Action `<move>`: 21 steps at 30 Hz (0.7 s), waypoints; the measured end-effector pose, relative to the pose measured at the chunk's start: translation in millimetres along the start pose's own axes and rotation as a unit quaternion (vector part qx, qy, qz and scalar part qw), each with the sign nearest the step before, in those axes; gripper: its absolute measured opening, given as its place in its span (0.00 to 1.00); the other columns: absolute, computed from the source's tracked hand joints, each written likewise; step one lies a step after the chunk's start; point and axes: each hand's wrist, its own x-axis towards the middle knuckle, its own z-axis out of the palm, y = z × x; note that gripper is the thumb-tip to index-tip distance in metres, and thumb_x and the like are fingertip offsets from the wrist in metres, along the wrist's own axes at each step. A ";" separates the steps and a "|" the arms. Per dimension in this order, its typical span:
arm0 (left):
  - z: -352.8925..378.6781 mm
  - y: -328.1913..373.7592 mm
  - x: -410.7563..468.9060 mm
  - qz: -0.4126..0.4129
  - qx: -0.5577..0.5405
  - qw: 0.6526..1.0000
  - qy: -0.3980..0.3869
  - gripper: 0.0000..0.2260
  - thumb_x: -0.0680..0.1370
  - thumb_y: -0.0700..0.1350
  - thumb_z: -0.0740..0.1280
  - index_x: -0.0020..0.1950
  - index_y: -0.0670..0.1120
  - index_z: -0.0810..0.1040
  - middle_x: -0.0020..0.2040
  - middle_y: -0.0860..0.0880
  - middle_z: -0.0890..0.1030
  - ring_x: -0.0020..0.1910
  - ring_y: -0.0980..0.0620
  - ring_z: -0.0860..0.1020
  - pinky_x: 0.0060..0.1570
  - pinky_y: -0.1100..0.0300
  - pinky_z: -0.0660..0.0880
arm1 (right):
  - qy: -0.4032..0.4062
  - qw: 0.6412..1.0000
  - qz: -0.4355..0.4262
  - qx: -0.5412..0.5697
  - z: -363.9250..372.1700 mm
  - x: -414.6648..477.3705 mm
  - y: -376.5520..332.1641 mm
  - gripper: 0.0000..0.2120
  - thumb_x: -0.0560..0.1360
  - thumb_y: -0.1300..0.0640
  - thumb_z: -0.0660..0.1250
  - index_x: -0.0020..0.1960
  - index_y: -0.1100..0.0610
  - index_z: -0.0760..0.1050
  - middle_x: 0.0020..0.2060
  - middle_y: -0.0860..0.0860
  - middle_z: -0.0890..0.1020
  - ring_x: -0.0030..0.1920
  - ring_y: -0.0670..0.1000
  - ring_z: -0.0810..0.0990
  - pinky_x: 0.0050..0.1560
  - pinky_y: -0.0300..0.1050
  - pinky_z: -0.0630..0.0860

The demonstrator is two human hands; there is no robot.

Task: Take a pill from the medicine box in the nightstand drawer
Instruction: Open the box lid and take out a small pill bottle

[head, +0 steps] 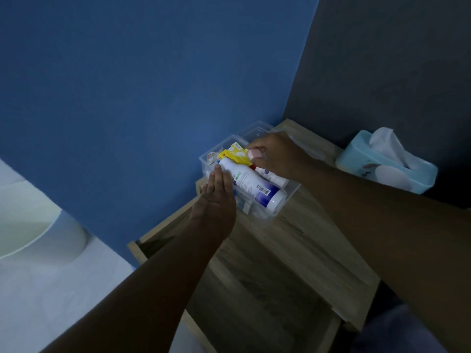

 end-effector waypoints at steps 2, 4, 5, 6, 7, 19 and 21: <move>-7.8 0.2 -0.2 0.009 0.022 1.000 -0.020 0.33 0.82 0.40 0.55 0.77 0.34 0.37 0.79 0.33 0.38 0.79 0.36 0.40 0.78 0.46 0.50 | 0.013 1.000 0.002 -0.004 -9.0 -8.2 -5.3 0.11 0.72 0.56 0.69 0.50 0.61 0.83 0.42 0.58 0.86 0.39 0.52 0.80 0.42 0.50 0.80; -19.7 -0.1 0.0 0.001 -0.003 0.998 -0.055 0.34 0.80 0.40 0.57 0.78 0.34 0.39 0.79 0.34 0.39 0.79 0.38 0.42 0.78 0.48 0.49 | 0.026 1.000 -0.002 0.002 -20.1 -15.8 -11.5 0.12 0.68 0.55 0.69 0.46 0.62 0.82 0.36 0.59 0.84 0.36 0.52 0.78 0.38 0.51 0.76; -27.4 -1.0 -0.5 -0.001 -0.033 0.997 -0.070 0.34 0.80 0.39 0.58 0.78 0.35 0.40 0.79 0.35 0.40 0.80 0.39 0.43 0.78 0.51 0.48 | 0.035 0.999 0.002 0.013 -26.4 -19.8 -15.5 0.13 0.66 0.55 0.69 0.45 0.62 0.83 0.35 0.58 0.83 0.35 0.52 0.78 0.38 0.50 0.76; -36.3 -1.7 -1.6 -0.004 -0.081 0.994 -0.078 0.34 0.80 0.39 0.58 0.79 0.36 0.42 0.80 0.36 0.41 0.80 0.40 0.45 0.78 0.53 0.49 | 0.044 0.999 0.014 0.030 -33.4 -24.0 -20.4 0.14 0.65 0.55 0.70 0.47 0.60 0.84 0.35 0.53 0.83 0.35 0.49 0.79 0.37 0.43 0.77; -44.8 -1.9 -2.6 -0.009 -0.147 0.986 -0.074 0.33 0.80 0.39 0.59 0.80 0.38 0.45 0.80 0.37 0.46 0.80 0.41 0.50 0.76 0.56 0.53 | 0.055 0.997 0.026 0.050 -40.0 -28.2 -25.7 0.15 0.65 0.55 0.72 0.50 0.57 0.85 0.36 0.47 0.82 0.36 0.43 0.80 0.38 0.33 0.76; -105.6 50.4 -41.0 -0.039 -0.860 0.509 -0.004 0.14 0.83 0.43 0.59 0.57 0.36 0.79 0.49 0.40 0.86 0.51 0.46 0.85 0.58 0.54 0.79 | 0.105 0.987 -0.040 0.115 -99.5 -97.0 -94.0 0.11 0.75 0.57 0.73 0.57 0.58 0.84 0.45 0.50 0.83 0.43 0.43 0.79 0.47 0.28 0.73; -109.8 60.3 -51.6 -0.024 -0.869 0.494 -0.001 0.14 0.83 0.42 0.59 0.59 0.34 0.78 0.53 0.37 0.84 0.53 0.44 0.84 0.59 0.53 0.79 | 0.097 0.989 -0.050 0.098 -110.5 -106.4 -99.7 0.10 0.75 0.59 0.73 0.56 0.59 0.84 0.45 0.50 0.83 0.42 0.42 0.78 0.45 0.25 0.71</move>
